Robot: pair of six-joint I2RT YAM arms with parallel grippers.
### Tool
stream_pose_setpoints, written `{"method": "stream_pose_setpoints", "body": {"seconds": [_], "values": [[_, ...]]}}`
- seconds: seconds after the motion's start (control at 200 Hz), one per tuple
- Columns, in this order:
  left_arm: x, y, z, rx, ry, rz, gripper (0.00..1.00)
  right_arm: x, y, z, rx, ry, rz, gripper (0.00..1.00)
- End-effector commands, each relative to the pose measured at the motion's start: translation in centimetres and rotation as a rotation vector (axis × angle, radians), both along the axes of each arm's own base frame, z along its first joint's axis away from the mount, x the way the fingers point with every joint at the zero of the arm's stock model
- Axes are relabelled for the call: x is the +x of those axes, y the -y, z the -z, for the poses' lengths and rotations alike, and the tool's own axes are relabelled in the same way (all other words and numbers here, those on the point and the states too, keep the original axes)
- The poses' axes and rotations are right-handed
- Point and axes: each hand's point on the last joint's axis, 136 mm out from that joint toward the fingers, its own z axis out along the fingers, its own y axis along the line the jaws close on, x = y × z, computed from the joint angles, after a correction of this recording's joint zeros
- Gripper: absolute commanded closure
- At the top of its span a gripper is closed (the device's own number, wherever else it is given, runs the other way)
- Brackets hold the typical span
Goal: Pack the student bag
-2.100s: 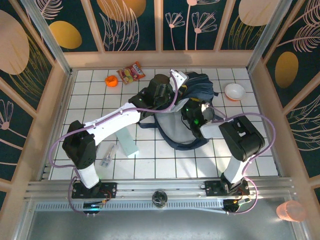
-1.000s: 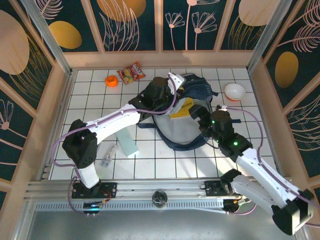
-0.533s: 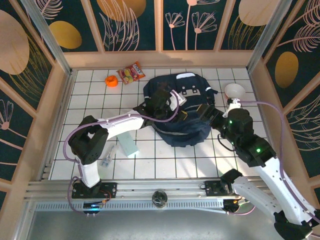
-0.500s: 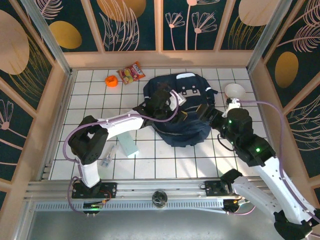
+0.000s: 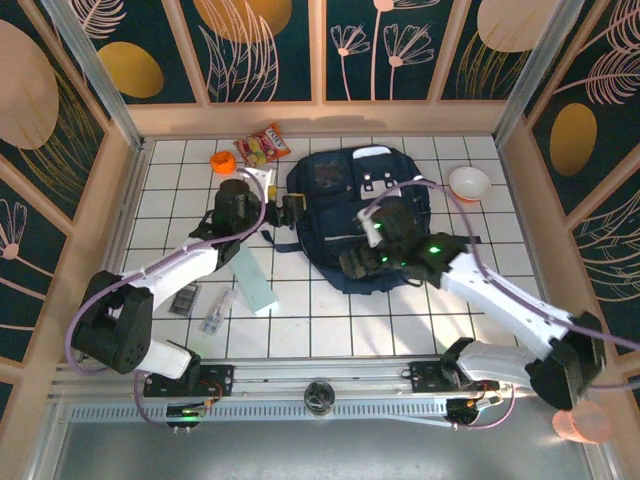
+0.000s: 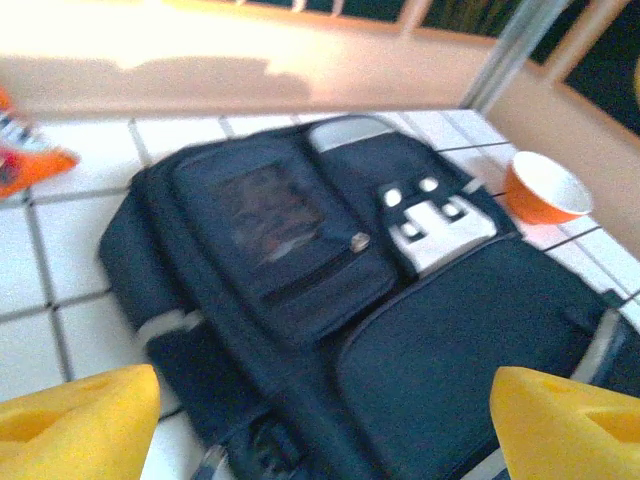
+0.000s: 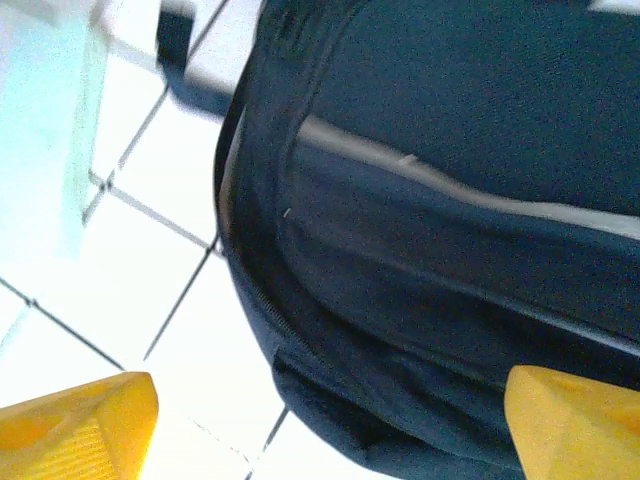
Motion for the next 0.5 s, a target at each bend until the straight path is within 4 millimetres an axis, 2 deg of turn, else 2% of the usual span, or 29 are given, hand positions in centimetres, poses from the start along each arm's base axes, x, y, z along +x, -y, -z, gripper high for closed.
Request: {"method": "stream_pose_setpoints", "body": {"seconds": [0.0,0.115,0.225,0.295,0.36,0.42,0.49], "values": [[-0.4,-1.3,-0.5,-0.076,-0.007,-0.058,0.15,-0.8,-1.2,2.6,-0.183,0.024,-0.181,0.09],[-0.6,-1.8,-0.6,-0.079,-0.006,-0.068,0.15,-0.3,-1.8,6.1,-0.288,0.011,-0.222,0.08],[-0.7,-1.6,-0.6,-0.084,-0.006,-0.062,0.15,1.7,-1.3,8.2,-0.373,0.073,-0.177,0.09],[-0.7,-1.7,-0.7,-0.079,-0.002,-0.062,0.15,2.8,-0.8,9.0,-0.414,0.113,-0.139,0.25],[-0.6,-1.7,-0.6,-0.066,0.001,-0.063,0.15,2.9,-0.7,9.1,-0.419,0.133,-0.143,0.39],[-0.6,-1.9,-0.5,-0.054,0.004,-0.064,0.15,2.6,-0.9,8.5,-0.388,0.151,-0.166,0.52],[-0.6,-1.7,-0.3,-0.046,0.000,-0.055,0.15,2.2,-1.4,7.1,-0.331,0.174,-0.192,0.62]]}}
